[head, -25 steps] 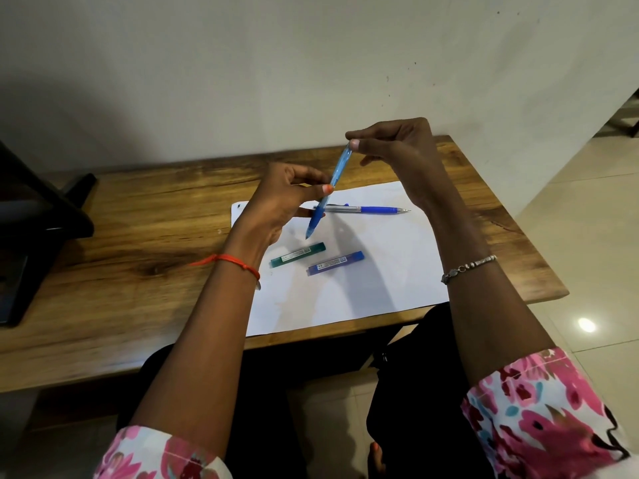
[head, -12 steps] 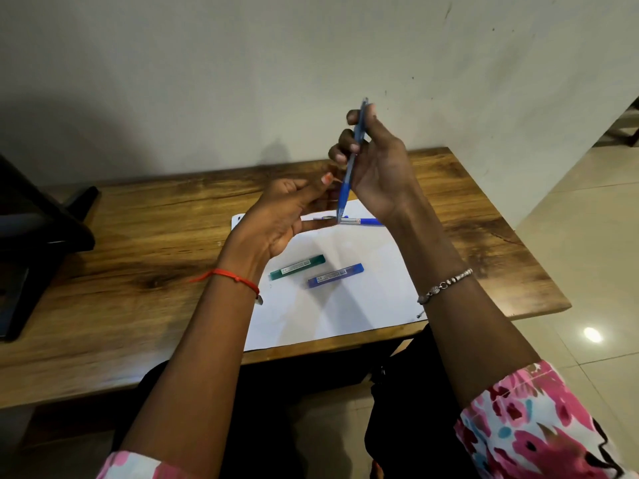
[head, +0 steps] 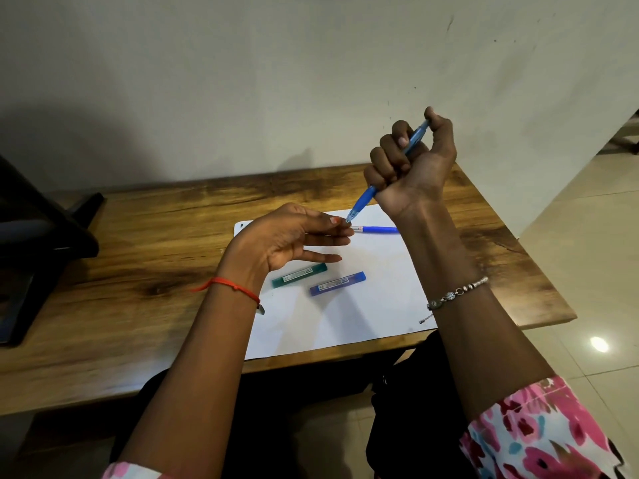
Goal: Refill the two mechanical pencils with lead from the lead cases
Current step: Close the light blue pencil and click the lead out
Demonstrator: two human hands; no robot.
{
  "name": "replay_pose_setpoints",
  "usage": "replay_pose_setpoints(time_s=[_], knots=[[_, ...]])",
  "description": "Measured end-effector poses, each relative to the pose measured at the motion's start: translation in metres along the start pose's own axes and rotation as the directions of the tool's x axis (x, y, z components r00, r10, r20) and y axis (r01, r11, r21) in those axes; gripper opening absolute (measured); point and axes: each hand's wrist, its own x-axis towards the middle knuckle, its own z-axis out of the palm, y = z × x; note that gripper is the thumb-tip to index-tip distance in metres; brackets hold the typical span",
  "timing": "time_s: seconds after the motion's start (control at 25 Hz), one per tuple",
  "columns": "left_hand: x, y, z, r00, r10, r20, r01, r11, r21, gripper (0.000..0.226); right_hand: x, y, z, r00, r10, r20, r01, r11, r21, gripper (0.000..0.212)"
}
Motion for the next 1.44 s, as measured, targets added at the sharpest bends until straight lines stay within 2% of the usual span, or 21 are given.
replay_pose_setpoints(time_s=[0.28, 0.56, 1.0, 1.44], knots=[[-0.002, 0.001, 0.0, 0.997, -0.005, 0.075, 0.011, 0.997, -0.08, 0.016, -0.003, -0.01, 0.001, 0.998, -0.04, -0.048, 0.04, 0.999, 0.003, 0.05], [0.003, -0.002, 0.002, 0.998, -0.038, 0.053, 0.04, 0.999, -0.034, 0.018, -0.009, -0.009, 0.013, 0.996, -0.08, -0.028, 0.069, 0.955, -0.29, 0.05], [0.005, -0.004, 0.009, 0.996, -0.076, 0.038, 0.076, 0.997, 0.008, 0.019, -0.011, -0.008, 0.018, 0.997, -0.072, -0.018, 0.059, 0.922, -0.383, 0.055], [0.006, -0.004, 0.009, 0.998, -0.058, -0.022, 0.058, 0.998, 0.038, 0.013, -0.011, -0.006, 0.019, 0.996, -0.076, -0.05, 0.05, 0.92, -0.388, 0.054]])
